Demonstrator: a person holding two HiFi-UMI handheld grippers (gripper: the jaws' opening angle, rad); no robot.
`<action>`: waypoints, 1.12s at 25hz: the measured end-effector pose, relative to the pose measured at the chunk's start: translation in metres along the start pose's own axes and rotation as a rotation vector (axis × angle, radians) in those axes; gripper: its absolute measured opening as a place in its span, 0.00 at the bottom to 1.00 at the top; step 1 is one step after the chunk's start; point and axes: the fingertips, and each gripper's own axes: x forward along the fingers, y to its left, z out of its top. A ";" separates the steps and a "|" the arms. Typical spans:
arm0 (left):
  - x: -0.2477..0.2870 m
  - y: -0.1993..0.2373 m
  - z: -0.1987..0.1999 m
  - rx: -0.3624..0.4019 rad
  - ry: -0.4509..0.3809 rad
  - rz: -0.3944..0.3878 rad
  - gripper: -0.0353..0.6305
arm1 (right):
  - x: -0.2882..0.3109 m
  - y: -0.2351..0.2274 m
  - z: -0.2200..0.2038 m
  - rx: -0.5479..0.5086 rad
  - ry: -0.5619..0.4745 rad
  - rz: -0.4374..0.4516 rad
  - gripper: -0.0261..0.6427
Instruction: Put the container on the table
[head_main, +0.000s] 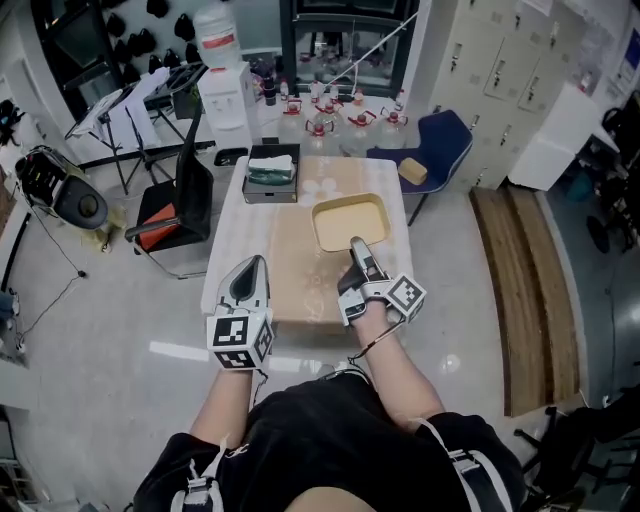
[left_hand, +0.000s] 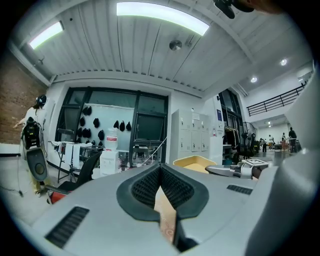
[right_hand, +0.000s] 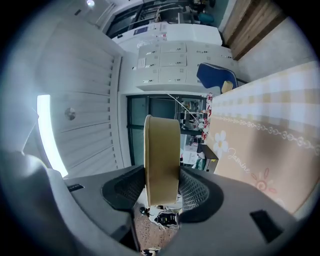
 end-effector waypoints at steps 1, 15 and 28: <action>0.014 0.004 0.001 -0.004 0.004 0.002 0.07 | 0.013 -0.006 0.008 0.005 -0.001 -0.011 0.37; 0.104 0.054 0.013 -0.012 0.032 -0.023 0.07 | 0.111 -0.074 0.026 0.088 -0.031 -0.111 0.37; 0.129 0.097 0.005 -0.031 0.070 0.011 0.07 | 0.146 -0.197 0.018 0.164 -0.033 -0.307 0.37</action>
